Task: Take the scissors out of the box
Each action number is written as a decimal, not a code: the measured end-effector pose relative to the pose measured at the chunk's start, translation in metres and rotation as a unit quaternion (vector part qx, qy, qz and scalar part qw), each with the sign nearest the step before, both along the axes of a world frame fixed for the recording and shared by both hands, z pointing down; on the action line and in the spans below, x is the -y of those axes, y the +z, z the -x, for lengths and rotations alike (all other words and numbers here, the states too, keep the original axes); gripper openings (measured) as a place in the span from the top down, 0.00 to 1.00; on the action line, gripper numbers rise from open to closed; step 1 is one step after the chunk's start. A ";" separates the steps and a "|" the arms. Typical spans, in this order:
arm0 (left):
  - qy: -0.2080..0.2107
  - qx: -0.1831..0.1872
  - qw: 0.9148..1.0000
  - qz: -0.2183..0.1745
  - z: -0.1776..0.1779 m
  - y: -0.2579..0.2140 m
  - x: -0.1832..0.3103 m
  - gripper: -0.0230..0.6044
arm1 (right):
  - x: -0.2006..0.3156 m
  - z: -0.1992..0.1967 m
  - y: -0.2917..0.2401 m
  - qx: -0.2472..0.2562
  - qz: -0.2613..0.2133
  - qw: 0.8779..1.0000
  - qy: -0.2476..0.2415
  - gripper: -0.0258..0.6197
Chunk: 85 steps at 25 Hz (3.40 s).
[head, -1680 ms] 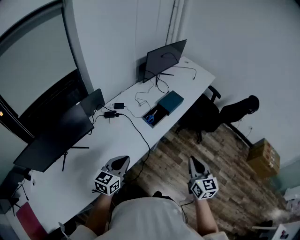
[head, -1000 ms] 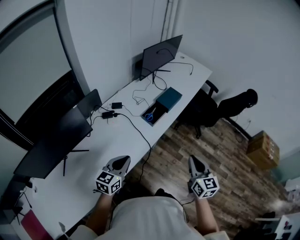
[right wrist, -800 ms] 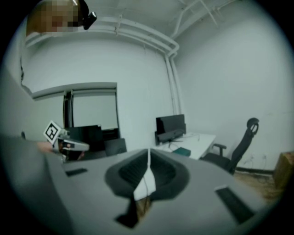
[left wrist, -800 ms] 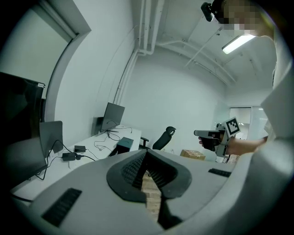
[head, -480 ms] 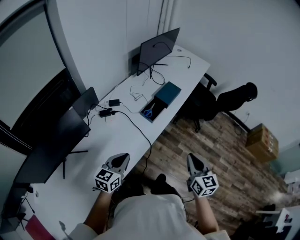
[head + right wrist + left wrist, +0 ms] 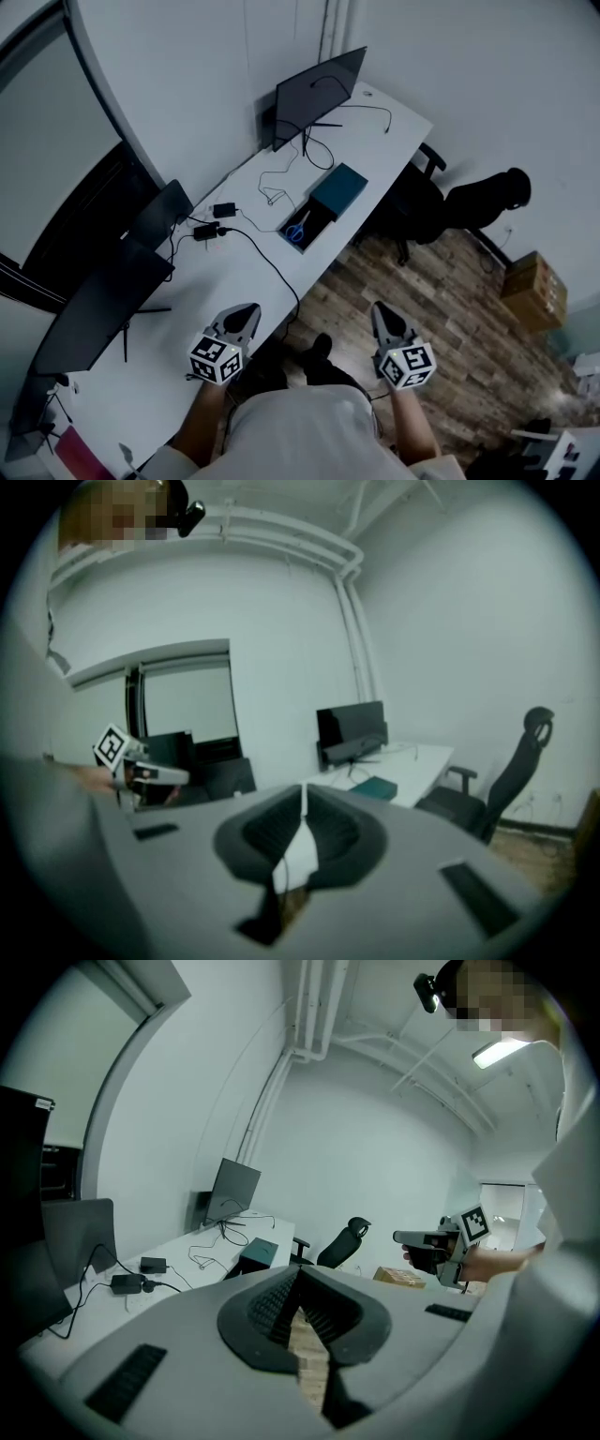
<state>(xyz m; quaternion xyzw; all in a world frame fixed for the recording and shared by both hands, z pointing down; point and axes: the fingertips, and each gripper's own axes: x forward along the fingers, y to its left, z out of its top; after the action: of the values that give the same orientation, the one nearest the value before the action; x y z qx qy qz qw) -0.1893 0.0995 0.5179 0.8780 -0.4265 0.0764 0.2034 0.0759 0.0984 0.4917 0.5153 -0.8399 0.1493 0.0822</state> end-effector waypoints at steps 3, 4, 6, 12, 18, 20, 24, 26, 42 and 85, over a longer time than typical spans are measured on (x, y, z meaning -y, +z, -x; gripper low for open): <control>-0.008 0.007 1.000 0.001 -0.013 0.002 0.024 0.91 | 0.030 -0.008 0.003 0.001 0.003 1.000 -0.018 0.91; -0.013 0.010 1.000 0.002 -0.016 0.002 0.031 0.91 | 0.039 -0.011 0.003 0.001 0.004 1.000 -0.025 0.91; -0.025 0.014 1.000 0.002 -0.023 0.001 0.045 0.91 | 0.057 -0.018 0.003 0.000 0.004 0.999 -0.038 0.91; -0.065 0.020 0.998 0.006 -0.043 0.004 0.075 0.91 | 0.106 -0.040 0.014 -0.001 0.023 0.997 -0.074 0.91; -0.098 0.023 0.995 0.015 -0.061 0.012 0.089 0.91 | 0.135 -0.052 0.019 0.003 0.027 0.994 -0.109 0.91; -0.100 0.031 0.994 0.019 -0.068 0.014 0.093 0.91 | 0.142 -0.054 0.020 0.007 0.027 0.993 -0.119 0.91; -0.102 0.042 0.994 0.025 -0.075 0.017 0.102 0.91 | 0.148 -0.054 0.023 0.005 0.031 0.990 -0.136 0.91; -0.101 0.045 0.994 0.025 -0.079 0.017 0.108 0.91 | 0.152 -0.055 0.025 0.006 0.033 0.990 -0.140 0.91; -0.069 0.087 0.992 0.062 -0.086 0.063 0.190 0.91 | 0.200 -0.056 0.054 0.005 0.070 0.990 -0.125 0.91; 0.127 0.406 0.819 0.386 -0.080 0.360 0.307 0.72 | 0.324 -0.063 0.186 0.007 0.239 0.965 -0.110 0.91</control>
<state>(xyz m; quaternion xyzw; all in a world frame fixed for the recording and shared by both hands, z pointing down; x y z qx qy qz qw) -0.1095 -0.2072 0.8776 0.6637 -0.2909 0.6091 0.3223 0.1390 -0.2258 0.6774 0.3844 -0.8318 0.3393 0.2128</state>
